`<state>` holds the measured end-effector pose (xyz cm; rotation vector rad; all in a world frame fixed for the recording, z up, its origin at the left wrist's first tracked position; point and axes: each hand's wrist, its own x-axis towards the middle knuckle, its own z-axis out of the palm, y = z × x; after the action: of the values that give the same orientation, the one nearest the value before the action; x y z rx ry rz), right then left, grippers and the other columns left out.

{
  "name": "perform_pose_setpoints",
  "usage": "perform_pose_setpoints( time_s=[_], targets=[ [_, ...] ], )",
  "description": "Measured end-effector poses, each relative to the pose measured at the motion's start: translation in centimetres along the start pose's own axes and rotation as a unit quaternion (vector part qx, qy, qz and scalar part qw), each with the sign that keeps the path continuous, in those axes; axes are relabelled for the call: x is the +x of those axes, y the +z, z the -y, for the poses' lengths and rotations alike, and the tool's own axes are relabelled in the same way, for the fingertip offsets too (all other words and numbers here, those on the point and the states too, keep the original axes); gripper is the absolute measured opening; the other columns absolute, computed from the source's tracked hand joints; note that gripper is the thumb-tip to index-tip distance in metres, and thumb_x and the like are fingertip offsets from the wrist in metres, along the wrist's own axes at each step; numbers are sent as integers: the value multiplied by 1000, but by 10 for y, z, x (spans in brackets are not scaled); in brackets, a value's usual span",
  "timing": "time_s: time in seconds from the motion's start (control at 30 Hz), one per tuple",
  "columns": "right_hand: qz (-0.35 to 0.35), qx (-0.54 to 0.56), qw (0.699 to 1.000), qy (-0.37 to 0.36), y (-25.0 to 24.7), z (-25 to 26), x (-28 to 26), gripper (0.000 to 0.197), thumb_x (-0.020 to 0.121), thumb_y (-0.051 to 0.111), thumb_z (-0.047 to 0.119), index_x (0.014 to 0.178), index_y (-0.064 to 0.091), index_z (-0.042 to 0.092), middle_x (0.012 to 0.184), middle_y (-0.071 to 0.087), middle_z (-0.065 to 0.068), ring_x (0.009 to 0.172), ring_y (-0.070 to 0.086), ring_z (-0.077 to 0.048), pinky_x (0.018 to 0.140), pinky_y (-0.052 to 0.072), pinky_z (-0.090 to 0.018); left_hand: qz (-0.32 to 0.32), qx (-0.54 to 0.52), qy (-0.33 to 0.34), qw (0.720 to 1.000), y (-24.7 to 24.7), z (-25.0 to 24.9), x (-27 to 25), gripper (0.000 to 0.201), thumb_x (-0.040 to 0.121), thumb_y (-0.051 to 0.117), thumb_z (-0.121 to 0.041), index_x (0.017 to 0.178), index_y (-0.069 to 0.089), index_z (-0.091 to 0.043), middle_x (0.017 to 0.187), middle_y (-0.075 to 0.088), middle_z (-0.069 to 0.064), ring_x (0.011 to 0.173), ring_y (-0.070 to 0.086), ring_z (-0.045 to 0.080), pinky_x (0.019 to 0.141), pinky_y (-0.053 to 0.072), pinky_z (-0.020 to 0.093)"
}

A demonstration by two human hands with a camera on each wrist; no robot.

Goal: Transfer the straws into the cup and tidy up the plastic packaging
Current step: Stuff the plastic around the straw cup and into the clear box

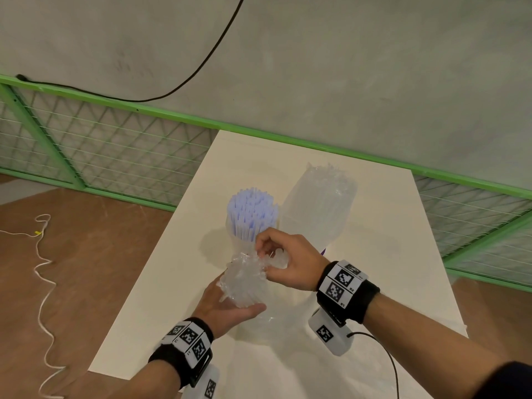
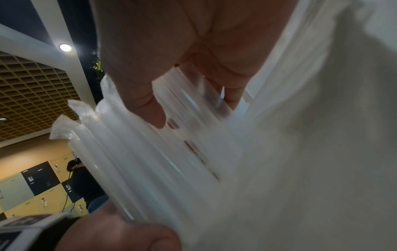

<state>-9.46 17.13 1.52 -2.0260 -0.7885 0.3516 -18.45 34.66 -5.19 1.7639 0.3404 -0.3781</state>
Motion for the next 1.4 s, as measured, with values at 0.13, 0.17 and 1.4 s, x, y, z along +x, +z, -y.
perform_pose_setpoints(
  time_s=[0.13, 0.17, 1.4],
  targets=[
    [-10, -34, 999, -33, 3, -3, 1, 35, 73, 69, 5, 105, 69, 18, 86, 61, 3, 83, 58, -10, 79, 43, -18, 2, 4, 10, 1000, 0, -3, 0, 57, 62, 92, -25, 105, 58, -40, 101, 70, -12, 86, 61, -17, 65, 43, -1],
    [-15, -37, 999, -36, 3, -3, 2, 31, 71, 69, 6, 101, 69, 16, 87, 60, 4, 82, 56, -8, 78, 40, -16, 3, 4, 14, 1000, 1, -4, 0, 56, 63, 91, -23, 104, 58, -40, 101, 70, -11, 85, 61, -17, 64, 42, -2],
    [-243, -37, 969, -39, -18, -20, -14, 13, 84, 77, 12, 97, 76, 11, 92, 75, 5, 86, 70, -6, 84, 56, -37, -10, 12, -5, 1000, 7, -8, 9, 50, 70, 87, -23, 111, 60, -24, 80, 65, -22, 74, 49, -35, 64, 27, -13]
  ],
)
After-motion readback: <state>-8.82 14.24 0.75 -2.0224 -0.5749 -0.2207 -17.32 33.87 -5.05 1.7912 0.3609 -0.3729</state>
